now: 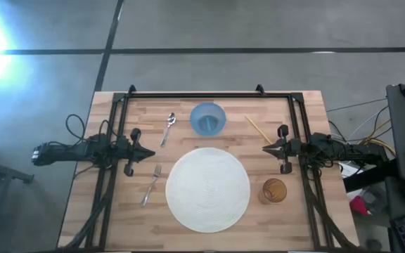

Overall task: Pick & Place Utensil
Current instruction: Put the yellow straw into the brown cup

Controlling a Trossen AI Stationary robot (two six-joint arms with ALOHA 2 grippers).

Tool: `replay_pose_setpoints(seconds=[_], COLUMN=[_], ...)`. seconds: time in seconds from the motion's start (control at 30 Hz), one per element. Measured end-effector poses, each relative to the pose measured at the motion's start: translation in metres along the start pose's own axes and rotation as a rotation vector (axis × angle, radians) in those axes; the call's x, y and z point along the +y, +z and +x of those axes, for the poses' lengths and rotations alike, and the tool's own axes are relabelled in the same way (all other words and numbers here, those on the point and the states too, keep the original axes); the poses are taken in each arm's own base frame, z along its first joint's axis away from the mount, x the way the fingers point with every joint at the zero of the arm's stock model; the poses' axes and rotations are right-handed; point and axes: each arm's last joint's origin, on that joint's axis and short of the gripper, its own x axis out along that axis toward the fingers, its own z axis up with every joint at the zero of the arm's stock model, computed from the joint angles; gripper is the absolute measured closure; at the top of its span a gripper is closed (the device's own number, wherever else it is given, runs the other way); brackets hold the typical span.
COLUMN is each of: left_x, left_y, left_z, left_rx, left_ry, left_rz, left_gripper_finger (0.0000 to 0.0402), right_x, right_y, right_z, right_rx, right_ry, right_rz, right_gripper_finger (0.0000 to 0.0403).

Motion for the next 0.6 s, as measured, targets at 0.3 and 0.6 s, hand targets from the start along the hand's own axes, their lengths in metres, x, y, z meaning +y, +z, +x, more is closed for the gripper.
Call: replay_pose_setpoints(seconds=[0.3,0.6], left_x=[0.0000,0.0000], left_y=[0.0000,0.0000], left_z=[0.0000,0.0000], left_rx=[0.000,-0.001], left_ry=[0.000,0.000], left_rz=[0.000,0.000], left_gripper_finger=[0.0401,0.0401], right_x=[0.0000,-0.0002], right_y=[0.0005,0.0032], right_z=[0.0000,0.0000], right_rx=[-0.005,-0.033], right_ry=[0.000,-0.001], right_rz=[0.034,0.054], right_gripper_finger=[0.0374,0.0374])
